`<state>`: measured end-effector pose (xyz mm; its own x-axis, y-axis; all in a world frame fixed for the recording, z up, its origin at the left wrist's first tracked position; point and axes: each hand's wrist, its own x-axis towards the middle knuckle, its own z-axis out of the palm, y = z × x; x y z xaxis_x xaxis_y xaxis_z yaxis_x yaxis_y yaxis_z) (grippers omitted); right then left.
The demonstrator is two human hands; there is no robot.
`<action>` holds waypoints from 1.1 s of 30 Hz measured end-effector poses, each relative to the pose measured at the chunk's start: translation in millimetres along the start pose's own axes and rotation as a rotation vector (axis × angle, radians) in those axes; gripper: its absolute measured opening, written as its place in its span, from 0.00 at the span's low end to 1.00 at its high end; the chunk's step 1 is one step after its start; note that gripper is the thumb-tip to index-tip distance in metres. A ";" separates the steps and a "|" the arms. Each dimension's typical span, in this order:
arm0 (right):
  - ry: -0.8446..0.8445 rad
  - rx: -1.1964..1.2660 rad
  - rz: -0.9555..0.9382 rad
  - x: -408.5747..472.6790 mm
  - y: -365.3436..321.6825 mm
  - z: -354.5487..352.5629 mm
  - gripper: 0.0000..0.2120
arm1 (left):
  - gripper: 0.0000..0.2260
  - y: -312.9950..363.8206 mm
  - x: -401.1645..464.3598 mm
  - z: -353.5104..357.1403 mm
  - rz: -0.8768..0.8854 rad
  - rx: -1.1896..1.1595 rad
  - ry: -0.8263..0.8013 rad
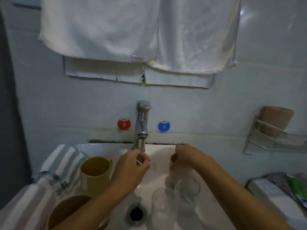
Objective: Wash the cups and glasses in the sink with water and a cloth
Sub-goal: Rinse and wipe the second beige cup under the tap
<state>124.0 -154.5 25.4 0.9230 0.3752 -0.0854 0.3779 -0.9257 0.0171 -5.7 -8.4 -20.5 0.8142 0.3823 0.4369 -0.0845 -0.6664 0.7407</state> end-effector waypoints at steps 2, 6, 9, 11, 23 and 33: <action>0.056 0.086 0.031 0.2 3.6 3.7 0.26 | 0.05 -4.9 0.3 -7.0 0.012 0.102 0.039; 0.211 0.237 0.059 -14.3 14.0 4.6 0.21 | 0.04 -8.6 9.6 -27.0 -0.030 0.162 0.211; 0.353 0.387 0.028 -27.1 10.1 -1.0 0.22 | 0.04 -7.0 12.5 -32.6 -0.066 0.169 0.293; 0.385 0.533 -0.020 -35.0 0.3 -1.9 0.23 | 0.04 -4.1 13.9 -35.2 -0.013 0.156 0.339; 0.117 1.165 -0.173 -58.9 -41.0 22.5 0.07 | 0.15 48.9 38.9 -60.3 0.427 0.006 0.519; 0.000 1.267 -0.105 -56.2 -39.9 22.9 0.09 | 0.09 52.2 57.7 -54.0 0.468 -0.004 0.481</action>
<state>55.3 -139.8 6.8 0.8930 0.4492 -0.0286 0.1152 -0.2894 -0.9503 5.9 13.5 70.9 0.3448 0.2967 0.8906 -0.3698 -0.8291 0.4194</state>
